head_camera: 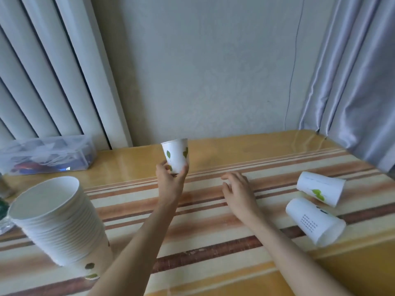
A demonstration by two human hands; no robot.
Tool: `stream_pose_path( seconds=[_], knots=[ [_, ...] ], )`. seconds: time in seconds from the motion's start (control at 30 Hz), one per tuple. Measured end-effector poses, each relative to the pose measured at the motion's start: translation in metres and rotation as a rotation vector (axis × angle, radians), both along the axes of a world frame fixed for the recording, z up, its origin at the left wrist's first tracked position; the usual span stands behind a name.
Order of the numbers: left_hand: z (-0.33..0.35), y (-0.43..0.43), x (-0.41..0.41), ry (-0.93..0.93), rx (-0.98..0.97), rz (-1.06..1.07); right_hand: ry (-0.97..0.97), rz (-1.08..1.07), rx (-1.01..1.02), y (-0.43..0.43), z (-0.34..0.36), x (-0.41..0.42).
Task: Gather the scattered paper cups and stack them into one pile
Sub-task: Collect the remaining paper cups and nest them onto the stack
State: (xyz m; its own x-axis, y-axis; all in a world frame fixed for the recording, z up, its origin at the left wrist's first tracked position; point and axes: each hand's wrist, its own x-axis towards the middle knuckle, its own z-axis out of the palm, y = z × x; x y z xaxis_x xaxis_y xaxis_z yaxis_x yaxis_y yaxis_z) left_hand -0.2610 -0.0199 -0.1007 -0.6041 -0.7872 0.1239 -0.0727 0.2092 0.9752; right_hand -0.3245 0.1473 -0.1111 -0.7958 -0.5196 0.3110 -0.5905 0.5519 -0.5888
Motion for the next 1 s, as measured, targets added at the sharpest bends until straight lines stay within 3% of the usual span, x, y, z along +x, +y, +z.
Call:
stream_pose_path(
  seconds=[0.13,0.27,0.4,0.6,0.7,0.87,1.0],
  knots=[
    [0.009,0.051,0.051,-0.025,-0.064,-0.179,0.098,-0.113,-0.025,0.04,0.02,0.026],
    [0.018,0.082,0.094,-0.033,-0.038,-0.276,0.2,-0.432,0.03,0.094,0.035,0.042],
    [0.028,0.097,0.125,-0.041,-0.027,-0.3,-0.02,-0.628,0.205,0.137,0.027,0.05],
    [0.043,0.112,0.161,-0.009,-0.055,-0.369,-0.15,-0.487,0.034,0.149,0.027,0.064],
    [0.056,0.11,0.176,0.036,-0.111,-0.347,-0.196,-0.325,-0.149,0.127,0.047,0.086],
    [0.102,0.084,0.208,0.121,-0.247,-0.206,-0.253,-0.092,-0.421,0.08,0.093,0.126],
    [0.14,0.048,0.24,0.227,-0.353,-0.019,-0.189,0.02,-0.519,0.048,0.118,0.153]
  ],
)
